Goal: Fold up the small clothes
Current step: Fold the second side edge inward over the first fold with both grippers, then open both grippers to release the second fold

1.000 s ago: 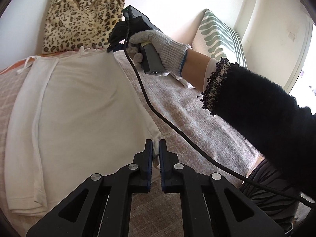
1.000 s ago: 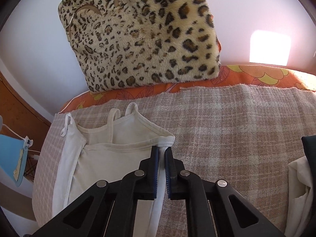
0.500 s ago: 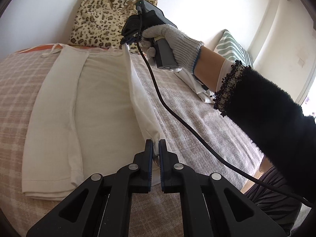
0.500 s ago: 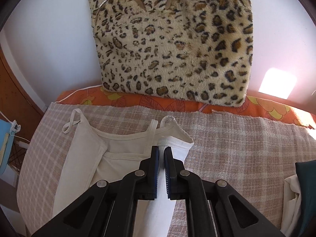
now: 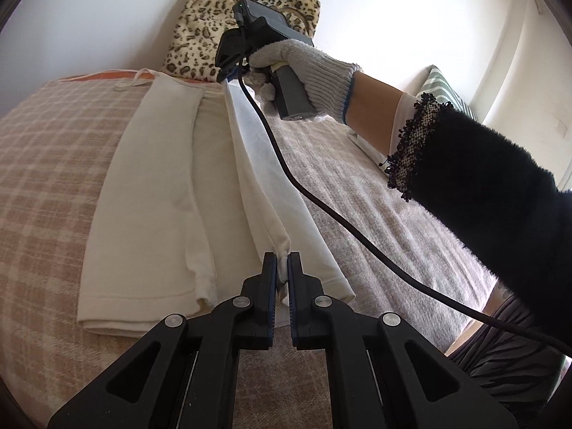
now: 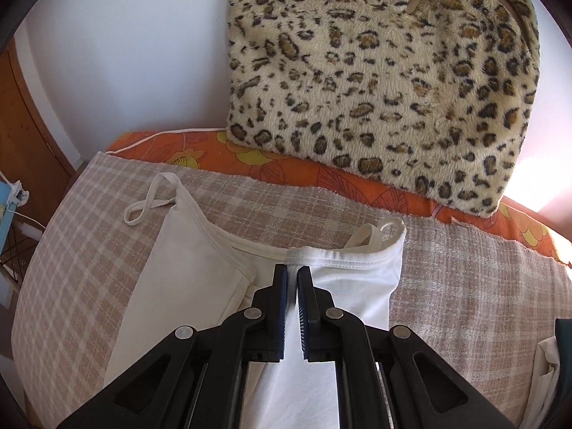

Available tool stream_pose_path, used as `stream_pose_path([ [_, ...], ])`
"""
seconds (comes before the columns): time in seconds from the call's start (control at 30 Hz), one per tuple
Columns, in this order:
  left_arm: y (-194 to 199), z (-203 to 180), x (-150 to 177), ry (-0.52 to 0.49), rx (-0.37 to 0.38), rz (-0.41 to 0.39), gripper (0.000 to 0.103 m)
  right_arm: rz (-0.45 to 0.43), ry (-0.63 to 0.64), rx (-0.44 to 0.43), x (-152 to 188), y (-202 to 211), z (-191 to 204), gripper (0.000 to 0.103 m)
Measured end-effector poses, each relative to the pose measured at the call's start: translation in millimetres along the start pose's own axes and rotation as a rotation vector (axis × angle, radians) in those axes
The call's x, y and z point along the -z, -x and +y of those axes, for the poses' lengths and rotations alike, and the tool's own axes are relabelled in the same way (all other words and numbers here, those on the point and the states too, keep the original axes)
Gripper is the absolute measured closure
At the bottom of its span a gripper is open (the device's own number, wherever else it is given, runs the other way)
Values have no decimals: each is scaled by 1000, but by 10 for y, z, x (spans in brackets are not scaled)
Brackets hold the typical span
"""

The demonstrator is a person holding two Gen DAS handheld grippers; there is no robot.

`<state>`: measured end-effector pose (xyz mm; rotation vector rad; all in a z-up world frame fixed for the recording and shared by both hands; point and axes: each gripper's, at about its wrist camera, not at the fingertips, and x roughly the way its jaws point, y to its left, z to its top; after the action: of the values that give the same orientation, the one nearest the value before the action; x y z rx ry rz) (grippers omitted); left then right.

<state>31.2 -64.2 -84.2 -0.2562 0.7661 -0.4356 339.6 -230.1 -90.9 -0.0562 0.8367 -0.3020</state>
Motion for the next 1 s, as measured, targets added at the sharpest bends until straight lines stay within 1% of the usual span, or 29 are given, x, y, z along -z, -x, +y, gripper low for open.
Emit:
stream_pose_path([
  [0.2, -21, 99, 61, 29, -6, 15, 98, 28, 81, 27, 16, -216, 351, 99],
  [0.27, -6, 138, 64, 42, -12, 12, 98, 35, 108, 51, 33, -284, 438, 99],
  [0.37, 16, 197, 64, 57, -23, 9, 98, 38, 126, 77, 38, -368, 484, 99],
  [0.5, 24, 217, 94, 67, -35, 16, 98, 36, 110, 72, 16, -391, 462, 99],
  [0.57, 39, 204, 105, 70, -54, 17, 97, 38, 94, 49, 7, -392, 444, 93],
  [0.6, 34, 213, 96, 74, -54, 23, 94, 40, 83, 36, 3, -383, 430, 82],
  [0.67, 73, 193, 85, 76, -62, 29, 92, 24, 45, -7, -5, -300, 366, 69],
  [0.73, 150, 156, 83, 67, -53, 13, 92, -5, 2, -51, -23, -179, 272, 70],
  [0.87, 364, 27, 75, 20, -18, -17, 92, -54, -50, -82, -33, 133, 75, 70],
  [0.93, 492, -43, 53, -18, -5, -36, 92, -71, -75, -88, 6, 297, -38, 70],
  [1.0, 598, -80, 17, -68, -9, -47, 92, -77, -109, -116, 77, 463, -158, 70],
])
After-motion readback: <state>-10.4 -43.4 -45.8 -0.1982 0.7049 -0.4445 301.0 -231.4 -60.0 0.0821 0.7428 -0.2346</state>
